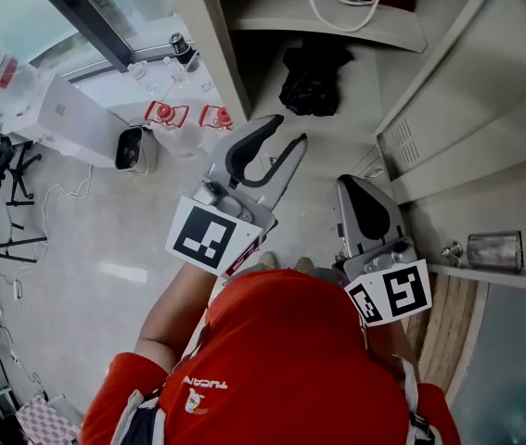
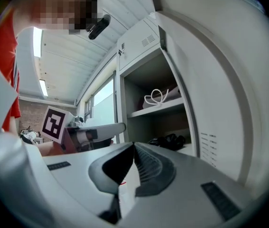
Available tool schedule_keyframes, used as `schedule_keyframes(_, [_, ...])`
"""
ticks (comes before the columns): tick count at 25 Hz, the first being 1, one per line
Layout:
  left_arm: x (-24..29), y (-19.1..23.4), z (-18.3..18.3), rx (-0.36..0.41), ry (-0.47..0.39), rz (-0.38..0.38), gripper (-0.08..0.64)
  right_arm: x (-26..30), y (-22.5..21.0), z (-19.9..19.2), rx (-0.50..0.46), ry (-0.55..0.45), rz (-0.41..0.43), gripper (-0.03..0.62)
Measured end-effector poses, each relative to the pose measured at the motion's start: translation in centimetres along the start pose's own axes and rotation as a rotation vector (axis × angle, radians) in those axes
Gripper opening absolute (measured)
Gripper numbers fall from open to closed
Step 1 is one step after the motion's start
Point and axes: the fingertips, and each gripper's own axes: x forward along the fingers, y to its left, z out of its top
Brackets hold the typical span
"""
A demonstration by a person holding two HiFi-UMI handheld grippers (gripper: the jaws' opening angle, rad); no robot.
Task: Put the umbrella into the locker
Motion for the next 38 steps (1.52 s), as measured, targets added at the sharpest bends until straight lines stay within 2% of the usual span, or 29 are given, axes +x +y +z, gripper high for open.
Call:
schedule_keyframes(8, [-2.1, -0.3, 0.1, -0.024, -0.027, 0.026, 0.005, 0.0, 1.3, 0.9, -0.026, -0.029, 0.041, 0.003])
schedule_keyframes(19, [-4.0, -2.3, 0.0, -0.062, -0.006, -0.008, 0.005, -0.6, 2.8, 1.9, -0.067, -0.067, 0.057, 0.002])
schedule_keyframes(38, [-4.9, -3.4, -0.4, -0.078, -0.016, -0.043, 0.005, -0.5, 4.6, 1.8, -0.095, -0.067, 0.08, 0.002])
